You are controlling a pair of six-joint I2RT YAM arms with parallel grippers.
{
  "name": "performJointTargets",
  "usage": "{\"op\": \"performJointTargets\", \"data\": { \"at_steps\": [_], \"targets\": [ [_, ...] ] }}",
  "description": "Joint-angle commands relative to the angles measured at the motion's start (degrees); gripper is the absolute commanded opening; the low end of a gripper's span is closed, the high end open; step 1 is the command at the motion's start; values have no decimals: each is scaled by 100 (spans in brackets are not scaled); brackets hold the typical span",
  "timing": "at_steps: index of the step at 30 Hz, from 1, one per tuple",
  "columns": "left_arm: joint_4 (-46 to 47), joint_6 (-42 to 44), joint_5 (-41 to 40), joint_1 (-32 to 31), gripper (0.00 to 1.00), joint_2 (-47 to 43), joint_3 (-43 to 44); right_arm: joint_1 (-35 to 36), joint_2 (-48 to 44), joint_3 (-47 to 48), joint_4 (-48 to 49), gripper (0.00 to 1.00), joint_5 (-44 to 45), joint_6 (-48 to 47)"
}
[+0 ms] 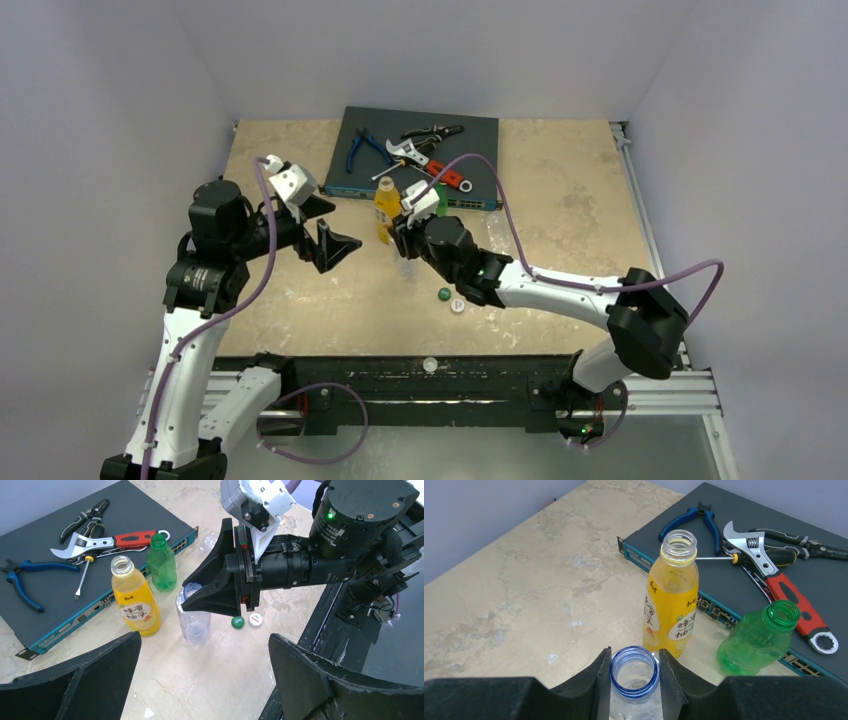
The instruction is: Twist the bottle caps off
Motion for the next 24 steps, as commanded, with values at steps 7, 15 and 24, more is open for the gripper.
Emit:
{"op": "performJointTargets", "data": {
  "at_steps": [7, 15, 24],
  "targets": [
    [224, 88, -16, -4, 100, -61, 25, -8, 94, -466, 978, 22, 463, 292],
    [222, 112, 20, -4, 100, -77, 44, -8, 33, -596, 930, 41, 406, 388],
    [230, 135, 90, -4, 100, -86, 29, -8, -138, -622, 781, 58, 447, 376]
  ]
}}
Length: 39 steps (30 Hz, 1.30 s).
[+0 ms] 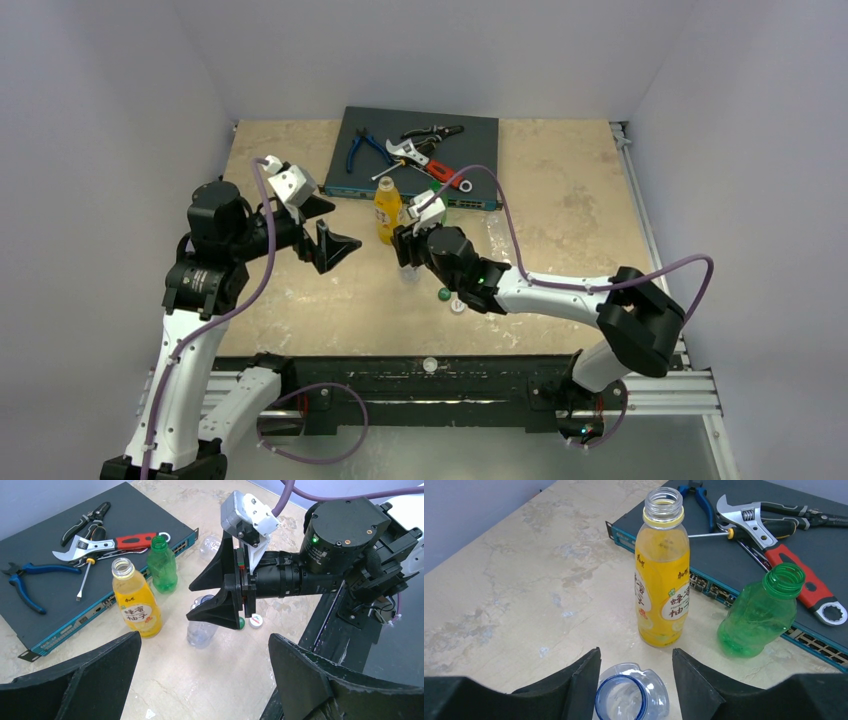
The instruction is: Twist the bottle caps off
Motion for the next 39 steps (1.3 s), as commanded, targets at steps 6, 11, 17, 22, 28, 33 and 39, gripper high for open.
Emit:
{"op": "performJointTargets", "data": {
  "at_steps": [6, 11, 17, 22, 28, 33, 39],
  "targets": [
    [255, 90, 97, -6, 100, -66, 18, -8, -380, 191, -65, 64, 172, -67],
    [267, 78, 110, -4, 100, -66, 35, -8, -517, 448, -354, 70, 299, -152],
    [245, 104, 102, -4, 100, -37, 94, -291, -892, 859, -1189, 77, 160, 244],
    [231, 147, 127, -4, 100, 10, 119, -814, -1328, 1183, -2095, 86, -74, 824],
    [251, 157, 207, -4, 100, 91, 180, -2041, -1387, 1252, -3530, 99, -229, 1747],
    [241, 225, 301, -4, 100, 66, 148, -3131, -1243, 643, -3806, 99, -917, 2157],
    [255, 213, 387, -4, 100, 66, 147, -3410, -1199, -121, -3562, 99, -1106, 2296]
  ]
}}
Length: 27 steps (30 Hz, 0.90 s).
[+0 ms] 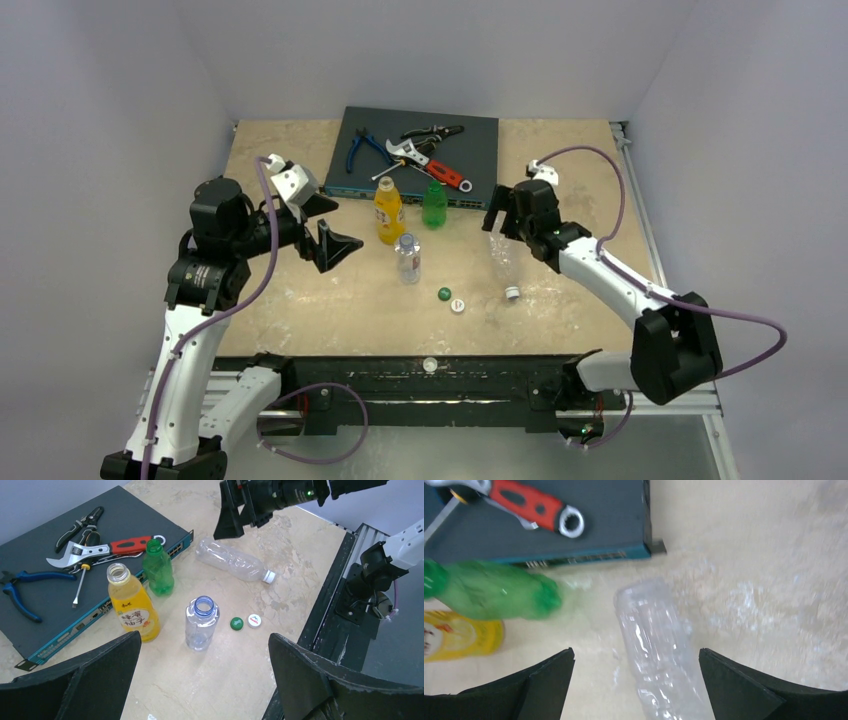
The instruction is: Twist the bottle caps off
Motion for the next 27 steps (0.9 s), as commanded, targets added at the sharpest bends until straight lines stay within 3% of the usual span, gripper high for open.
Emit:
{"op": "performJointTargets", "data": {
  "at_steps": [1, 12, 27],
  "targets": [
    [170, 92, 223, -4, 100, -35, 146, -30, -58, -382, -4, 99, -309, 296],
    [166, 102, 332, -4, 100, -22, 98, -49, 40, -1321, 424, 99, -490, 719],
    [198, 153, 441, -4, 100, -42, 62, 523, 691, -1385, 545, 99, 277, 997]
  ]
}}
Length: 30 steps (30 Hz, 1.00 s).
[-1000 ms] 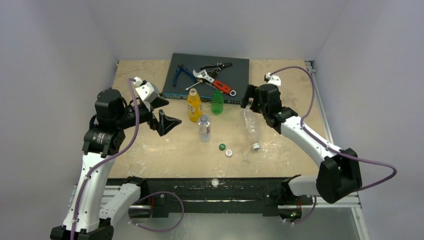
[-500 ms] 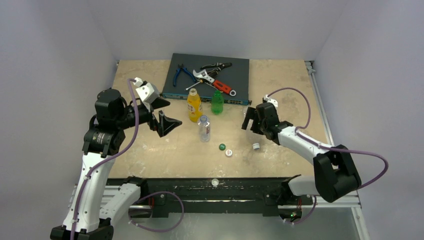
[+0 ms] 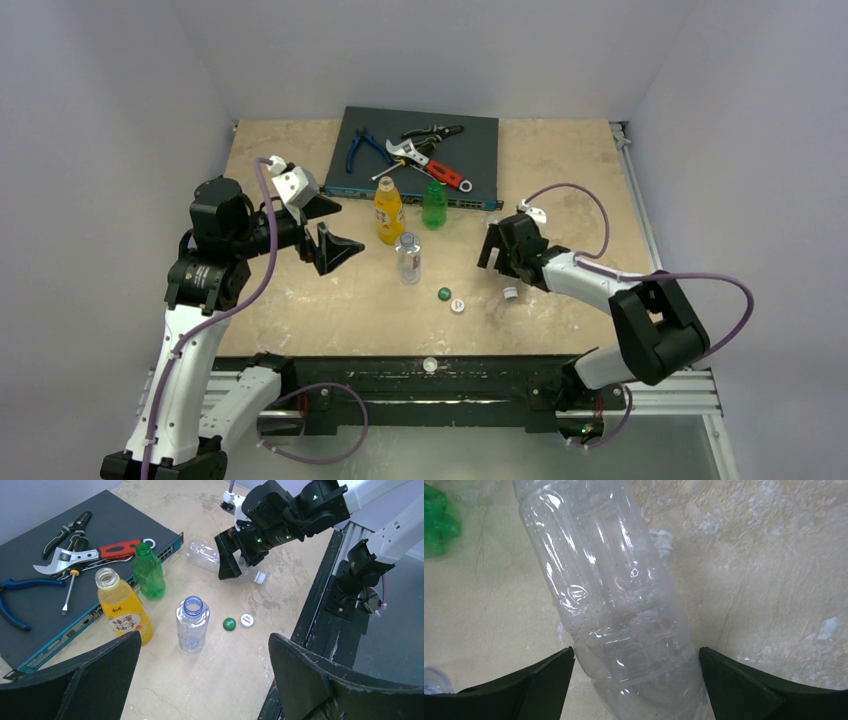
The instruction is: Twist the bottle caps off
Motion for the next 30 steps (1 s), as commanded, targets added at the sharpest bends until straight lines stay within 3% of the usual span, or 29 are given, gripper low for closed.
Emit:
{"op": "performJointTargets", "data": {
  "at_steps": [1, 9, 15, 19, 22, 24, 30],
  "targets": [
    [208, 140, 150, -4, 100, -52, 62, 390, 253, 46, 146, 99, 461, 259],
    [110, 327, 96, -4, 100, -155, 79, 590, 550, 237, -204, 98, 963, 577],
    [60, 557, 268, -4, 100, -187, 77, 635, 50, 376, -365, 78, 1172, 498],
    [-32, 984, 515, -4, 100, -137, 173, 654, -621, 613, -586, 76, 1280, 270],
    [-180, 1639, 594, -4, 100, -125, 279, 653, -1114, 948, -866, 74, 1185, 21],
    [-414, 2549, 709, -4, 100, -129, 422, 660, -1380, 1235, -960, 74, 900, -222],
    [-295, 5192, 839, -4, 100, -525, 494, 653, -1602, 2493, -1274, 73, -949, -915]
  ]
}}
